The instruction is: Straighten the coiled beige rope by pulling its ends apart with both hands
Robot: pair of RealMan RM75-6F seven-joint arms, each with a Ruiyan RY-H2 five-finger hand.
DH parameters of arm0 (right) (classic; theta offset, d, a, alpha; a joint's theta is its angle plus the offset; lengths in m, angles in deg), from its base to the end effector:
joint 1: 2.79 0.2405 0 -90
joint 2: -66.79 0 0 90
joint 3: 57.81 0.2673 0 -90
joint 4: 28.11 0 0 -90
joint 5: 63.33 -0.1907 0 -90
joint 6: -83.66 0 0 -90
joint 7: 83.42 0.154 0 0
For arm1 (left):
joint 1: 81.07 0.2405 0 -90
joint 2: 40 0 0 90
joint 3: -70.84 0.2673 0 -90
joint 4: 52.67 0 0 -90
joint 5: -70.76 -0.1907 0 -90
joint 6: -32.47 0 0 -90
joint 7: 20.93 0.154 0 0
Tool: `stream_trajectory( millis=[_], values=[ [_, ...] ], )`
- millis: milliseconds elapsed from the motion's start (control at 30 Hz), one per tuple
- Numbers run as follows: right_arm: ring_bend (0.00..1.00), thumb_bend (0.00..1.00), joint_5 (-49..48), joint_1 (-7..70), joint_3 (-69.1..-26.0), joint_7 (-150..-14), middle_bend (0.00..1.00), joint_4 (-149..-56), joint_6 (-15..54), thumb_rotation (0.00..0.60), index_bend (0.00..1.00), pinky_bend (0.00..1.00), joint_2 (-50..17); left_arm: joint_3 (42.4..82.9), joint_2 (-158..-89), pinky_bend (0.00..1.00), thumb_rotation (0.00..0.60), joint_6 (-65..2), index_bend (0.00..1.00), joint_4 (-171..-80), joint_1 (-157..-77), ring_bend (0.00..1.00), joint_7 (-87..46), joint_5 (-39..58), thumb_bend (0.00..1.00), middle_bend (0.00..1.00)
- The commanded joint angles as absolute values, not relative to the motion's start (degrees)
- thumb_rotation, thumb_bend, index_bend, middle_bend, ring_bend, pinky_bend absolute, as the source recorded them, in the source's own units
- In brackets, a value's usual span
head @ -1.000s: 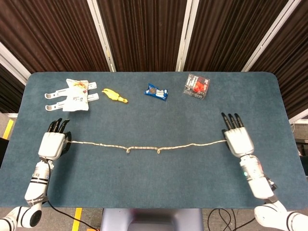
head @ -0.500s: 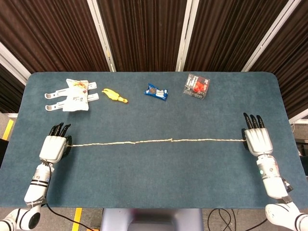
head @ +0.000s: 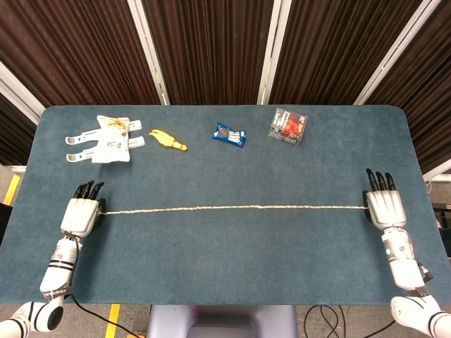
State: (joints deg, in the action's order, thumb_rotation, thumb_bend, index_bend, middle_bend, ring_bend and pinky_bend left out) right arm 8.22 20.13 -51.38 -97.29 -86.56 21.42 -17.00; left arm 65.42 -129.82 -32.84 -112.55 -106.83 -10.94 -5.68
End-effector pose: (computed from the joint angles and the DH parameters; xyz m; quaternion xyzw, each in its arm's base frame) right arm -0.3638 -0.3177 0.1040 0.6724 -0.3142 0.2075 0.6372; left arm -0.3149 0.3237 0.0515 -0.6939 -0.3207 -0.2925 0.5746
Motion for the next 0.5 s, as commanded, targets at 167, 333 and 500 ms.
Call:
stream_trajectory(
  millis=[167, 333, 500],
  values=[
    [0.00, 0.55, 7.9, 19.9, -51.7, -97.6, 0.10, -85.1, 22.3, 0.600, 0.79, 0.00, -18.0, 65.5, -130.6, 0.13, 0.600, -32.1, 0.59, -110.8, -107.0, 0.00, -12.1, -5.8, 0.43, 0.10],
    [0.00, 0.55, 7.6, 19.5, -51.8, -97.3, 0.10, -82.8, 23.2, 0.600, 0.79, 0.00, -19.2, 66.0, -131.5, 0.13, 0.600, -30.6, 0.58, -108.4, -107.1, 0.00, -13.8, -5.8, 0.43, 0.10],
    [0.00, 0.55, 8.2, 19.5, -52.5, -97.2, 0.10, -81.1, 24.1, 0.600, 0.71, 0.00, -20.3, 66.5, -132.0, 0.13, 0.600, -29.1, 0.55, -107.0, -107.4, 0.00, -15.5, -6.3, 0.43, 0.10]
  ],
)
